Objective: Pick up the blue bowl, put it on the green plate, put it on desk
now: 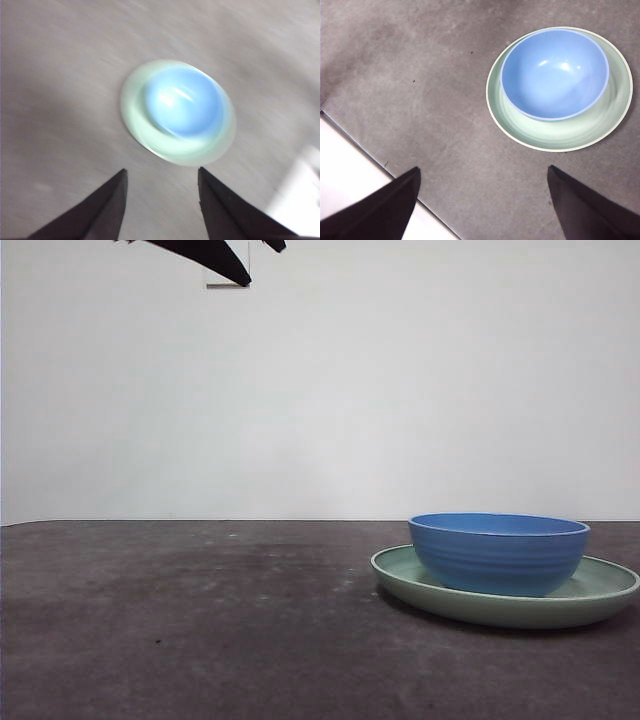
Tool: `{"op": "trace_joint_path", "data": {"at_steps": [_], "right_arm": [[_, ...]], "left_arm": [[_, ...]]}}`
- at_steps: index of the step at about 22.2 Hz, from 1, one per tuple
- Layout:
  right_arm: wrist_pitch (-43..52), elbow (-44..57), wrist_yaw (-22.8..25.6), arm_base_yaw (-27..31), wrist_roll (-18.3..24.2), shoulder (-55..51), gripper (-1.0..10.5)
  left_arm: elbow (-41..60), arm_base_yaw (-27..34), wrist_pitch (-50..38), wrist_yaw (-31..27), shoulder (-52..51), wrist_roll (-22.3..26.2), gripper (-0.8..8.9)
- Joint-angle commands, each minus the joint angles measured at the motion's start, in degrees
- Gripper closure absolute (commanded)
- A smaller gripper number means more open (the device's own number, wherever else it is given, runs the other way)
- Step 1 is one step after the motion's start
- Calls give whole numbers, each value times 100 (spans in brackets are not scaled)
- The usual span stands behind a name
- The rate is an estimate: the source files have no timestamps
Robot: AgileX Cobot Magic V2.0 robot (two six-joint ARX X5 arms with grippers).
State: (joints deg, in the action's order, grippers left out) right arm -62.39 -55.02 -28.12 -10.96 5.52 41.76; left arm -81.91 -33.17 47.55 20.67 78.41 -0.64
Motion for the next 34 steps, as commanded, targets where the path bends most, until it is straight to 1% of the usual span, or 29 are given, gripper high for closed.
{"op": "trace_joint_path", "data": {"at_steps": [1,4,7,10,15,17,20,22,24,27,30,34], "right_arm": [[22,-109,7,-22,-61,39,539],[20,-109,7,-22,-61,42,539],[17,-109,7,-22,-63,42,539],[17,-109,4,-22,-90,46,539],[20,-109,50,-22,-195,46,539],[22,-107,293,-20,-315,46,539],[83,-103,942,-2,-573,66,539],[205,-90,1355,35,-826,122,540],[330,-77,1539,109,-964,223,540],[614,-13,1556,297,-1102,466,539],[935,107,1552,485,-1134,793,540],[1425,330,1325,833,-1132,1394,555]], "left_arm": [[601,-33,-118,299,-496,234,587],[1362,-33,-129,743,-1158,409,587],[1886,-33,-118,850,-1742,439,587],[1974,-33,-24,861,-2020,446,588],[1974,-33,-42,861,-2096,444,588],[1974,-33,-44,861,-2096,435,588],[1974,-33,-44,861,-2096,435,588],[1974,-33,-44,861,-2096,437,588],[1974,-33,-44,861,-2096,439,588],[1974,-33,-39,861,-2096,439,588],[1974,-33,-39,861,-2096,439,588],[1974,-33,-39,861,-2096,444,588]]}}
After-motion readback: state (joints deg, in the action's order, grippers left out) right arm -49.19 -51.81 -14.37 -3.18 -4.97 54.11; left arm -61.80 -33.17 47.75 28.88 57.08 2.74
